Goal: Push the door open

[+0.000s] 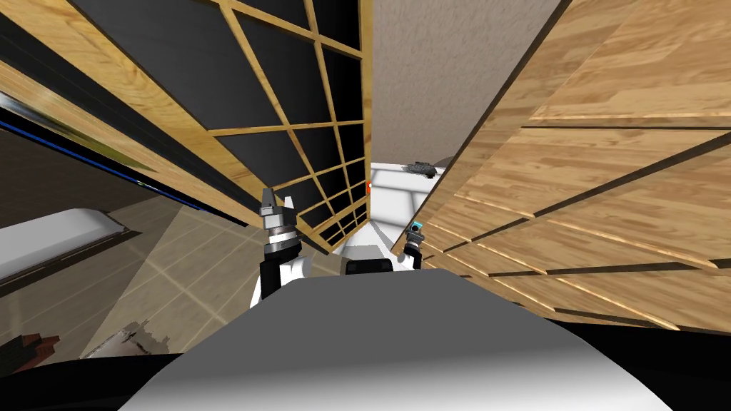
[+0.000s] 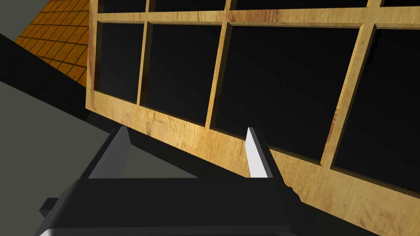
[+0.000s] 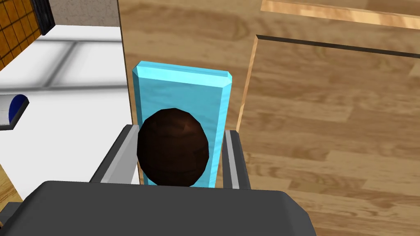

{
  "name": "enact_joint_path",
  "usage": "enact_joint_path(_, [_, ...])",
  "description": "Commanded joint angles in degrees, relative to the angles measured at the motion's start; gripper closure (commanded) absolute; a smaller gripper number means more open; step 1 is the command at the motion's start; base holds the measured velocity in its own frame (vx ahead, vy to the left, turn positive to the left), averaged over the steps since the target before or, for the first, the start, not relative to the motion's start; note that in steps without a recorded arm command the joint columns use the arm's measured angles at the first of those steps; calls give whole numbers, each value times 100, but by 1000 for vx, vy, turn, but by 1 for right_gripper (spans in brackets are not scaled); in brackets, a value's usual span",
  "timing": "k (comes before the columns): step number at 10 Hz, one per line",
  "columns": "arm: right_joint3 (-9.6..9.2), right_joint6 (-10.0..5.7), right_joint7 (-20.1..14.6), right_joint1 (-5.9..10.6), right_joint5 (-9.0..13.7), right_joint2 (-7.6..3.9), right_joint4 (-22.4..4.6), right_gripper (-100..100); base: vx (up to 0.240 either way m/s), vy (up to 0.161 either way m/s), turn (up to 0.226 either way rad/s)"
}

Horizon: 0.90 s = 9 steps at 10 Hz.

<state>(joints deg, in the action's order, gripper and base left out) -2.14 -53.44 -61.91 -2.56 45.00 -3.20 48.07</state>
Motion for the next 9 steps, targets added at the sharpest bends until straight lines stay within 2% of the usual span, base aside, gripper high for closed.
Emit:
enact_joint_path(1, [160,-128,60,-31,63,-46,41,100,139,-50,-15])
enact_joint_path(2, [160,-128,60,-31,63,-46,41,100,83,-29,-2])
enact_joint_path(3, [291,-189,174,-53,133,48,66,100,131,-51,3])
enact_joint_path(5, [334,-209,211,-61,155,80,74,100,120,-49,5])
enact_joint_path(9, [595,-331,439,-105,294,311,124,100,135,-40,-1])
